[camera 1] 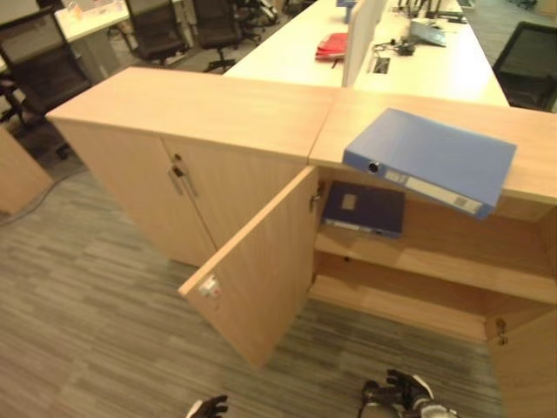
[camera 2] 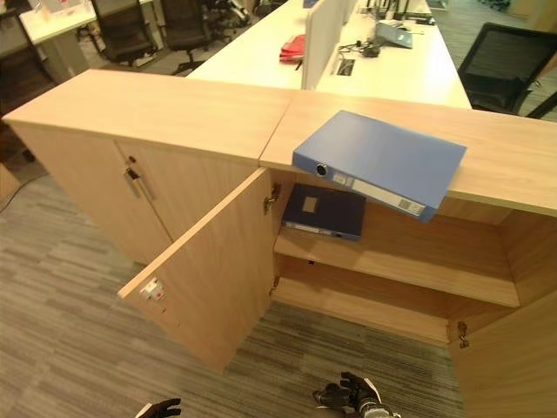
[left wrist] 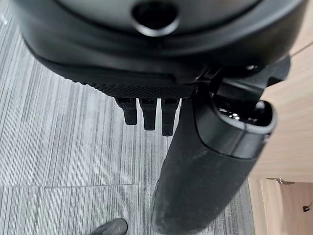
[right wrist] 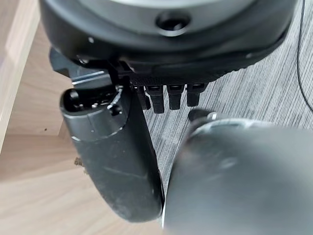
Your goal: Put the empty folder in the office cabinet
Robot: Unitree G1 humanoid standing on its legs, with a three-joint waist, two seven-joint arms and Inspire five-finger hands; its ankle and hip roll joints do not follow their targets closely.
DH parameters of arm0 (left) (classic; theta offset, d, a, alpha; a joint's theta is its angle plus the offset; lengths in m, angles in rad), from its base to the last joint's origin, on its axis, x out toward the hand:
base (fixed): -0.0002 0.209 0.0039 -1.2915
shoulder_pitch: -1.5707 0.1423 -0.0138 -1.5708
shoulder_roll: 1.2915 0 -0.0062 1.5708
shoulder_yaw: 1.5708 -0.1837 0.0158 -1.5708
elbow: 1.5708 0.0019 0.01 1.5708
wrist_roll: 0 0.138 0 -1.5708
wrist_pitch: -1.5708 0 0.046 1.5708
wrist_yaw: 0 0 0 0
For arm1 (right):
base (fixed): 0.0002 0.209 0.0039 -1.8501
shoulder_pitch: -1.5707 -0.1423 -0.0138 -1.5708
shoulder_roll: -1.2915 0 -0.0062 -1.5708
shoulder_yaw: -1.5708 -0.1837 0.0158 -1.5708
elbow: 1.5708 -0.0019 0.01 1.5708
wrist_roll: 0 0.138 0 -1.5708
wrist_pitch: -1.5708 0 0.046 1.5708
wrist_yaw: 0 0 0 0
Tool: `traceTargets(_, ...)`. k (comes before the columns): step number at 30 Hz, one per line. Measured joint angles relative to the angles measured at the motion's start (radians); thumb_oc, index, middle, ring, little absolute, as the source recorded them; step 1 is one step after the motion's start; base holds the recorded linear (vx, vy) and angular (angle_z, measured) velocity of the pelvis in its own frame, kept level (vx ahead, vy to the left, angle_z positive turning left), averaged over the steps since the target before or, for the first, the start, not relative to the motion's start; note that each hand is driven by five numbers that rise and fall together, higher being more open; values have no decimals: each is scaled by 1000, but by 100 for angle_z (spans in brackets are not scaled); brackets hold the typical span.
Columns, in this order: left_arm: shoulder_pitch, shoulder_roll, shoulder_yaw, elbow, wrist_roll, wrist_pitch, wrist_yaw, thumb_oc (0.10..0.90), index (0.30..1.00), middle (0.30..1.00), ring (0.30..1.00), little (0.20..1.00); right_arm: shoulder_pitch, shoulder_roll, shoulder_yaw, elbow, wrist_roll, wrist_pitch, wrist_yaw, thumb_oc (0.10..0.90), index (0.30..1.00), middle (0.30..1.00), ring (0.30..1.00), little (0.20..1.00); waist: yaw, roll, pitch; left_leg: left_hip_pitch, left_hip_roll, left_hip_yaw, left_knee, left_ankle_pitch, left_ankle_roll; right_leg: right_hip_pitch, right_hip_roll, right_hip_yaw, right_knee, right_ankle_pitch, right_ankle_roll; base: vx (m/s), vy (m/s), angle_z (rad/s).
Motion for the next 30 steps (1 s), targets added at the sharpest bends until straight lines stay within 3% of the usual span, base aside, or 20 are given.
traceTargets(1,-3,-3,-4,-7,5,-1,5,800,900,900,900,900,10,-12,1,12,0,0,-2,800,900,900,900,900,-8,26,-21,2,82,-18,-109,22,-13,-10,23,-12,5,-11,21,73,-244,0)
traceTargets(2,6,0,3,3,4,7,21,800,900,900,900,900,17,-22,-3,26,2,-2,0,800,900,900,900,900,-19,49,-19,63,122,23,-213,69,-66,11,44,-3,0,-64,75,79,-265,-11)
traceTargets(5,20,10,0,18,6,7,19,800,900,900,900,900,23,-19,1,24,1,-5,4,800,900,900,900,900,-37,67,-33,112,158,35,-247,68,-86,48,81,-13,-27,-72,97,82,-261,-22)
traceTargets(10,2,-18,-26,12,6,5,19,800,900,900,900,900,29,-35,9,24,1,-4,4,800,900,900,900,900,-37,103,-48,138,246,38,-286,84,-135,71,182,-22,-68,-81,51,57,-241,-12)
traceTargets(14,-13,-49,-31,-8,5,5,17,800,900,900,900,900,37,-84,17,27,-1,-2,3,800,900,900,900,900,-38,144,-49,134,292,14,-243,94,-161,81,227,-25,-69,-113,15,73,-228,-9)
traceTargets(16,-22,-47,-34,-16,3,6,18,800,900,900,900,900,42,-94,31,27,-1,-2,-4,800,900,900,900,900,-38,152,-49,120,319,5,-195,108,-194,88,248,-50,-69,-141,21,92,-246,-19)
traceTargets(19,-21,-44,-34,-18,-8,5,19,800,900,900,900,900,54,-95,49,23,-1,-4,-6,800,900,900,900,900,-36,141,-46,56,348,-3,-59,138,-242,90,258,-84,-69,-167,44,59,-194,-30)
traceTargets(21,-27,-45,-34,-17,-8,5,18,800,900,900,900,900,61,-95,49,17,-1,-4,-6,800,900,900,900,900,-41,126,-40,25,355,-3,1,167,-284,92,262,-93,-69,-168,42,104,-165,-12)
traceTargets(23,-38,-47,-34,-17,-8,4,17,800,900,900,900,900,69,-99,68,18,-1,-3,-6,800,900,900,900,900,-56,112,-33,-11,364,-14,82,222,-314,109,269,-89,-69,-182,18,133,-143,-6)
traceTargets(25,-44,-46,-34,-16,-9,3,19,800,900,900,900,900,68,-101,91,21,-1,-3,-6,800,900,900,900,900,-59,95,-23,-49,358,-19,151,232,-305,109,269,-59,-69,-187,10,143,-87,-30)
traceTargets(26,-50,-44,-36,-17,-9,-7,19,800,900,900,900,900,43,-96,112,28,-2,-1,-6,800,900,900,900,900,-40,52,-11,-67,263,-46,108,189,-292,95,249,-8,-69,-207,12,187,-104,-80)
traceTargets(27,-59,-43,-37,-17,-8,-14,15,800,900,900,900,900,25,-101,120,39,-2,-1,-6,800,900,900,900,900,-27,58,-9,-84,230,-84,66,170,-278,83,243,-15,-53,-260,50,167,-81,-97)
traceTargets(28,-63,-57,-42,-20,-8,-20,19,800,900,900,900,900,3,-119,123,43,-3,0,-5,800,900,900,900,900,-17,111,-3,-105,247,-122,13,155,-266,26,279,-30,106,-293,-46,110,-48,-51)
traceTargets(29,-66,-44,-45,-27,-7,-24,15,800,900,900,900,900,14,-119,124,35,-4,3,-3,800,900,900,900,900,-16,99,-4,-119,227,-136,-17,142,-272,15,246,-26,220,-338,-69,107,8,-47)
traceTargets(30,-78,-54,-46,-25,-15,-14,21,800,900,900,900,900,0,-115,126,39,-26,11,-6,800,900,900,900,900,-1,104,14,-113,191,-162,-86,122,-248,63,285,11,143,-322,-30,73,16,-41)
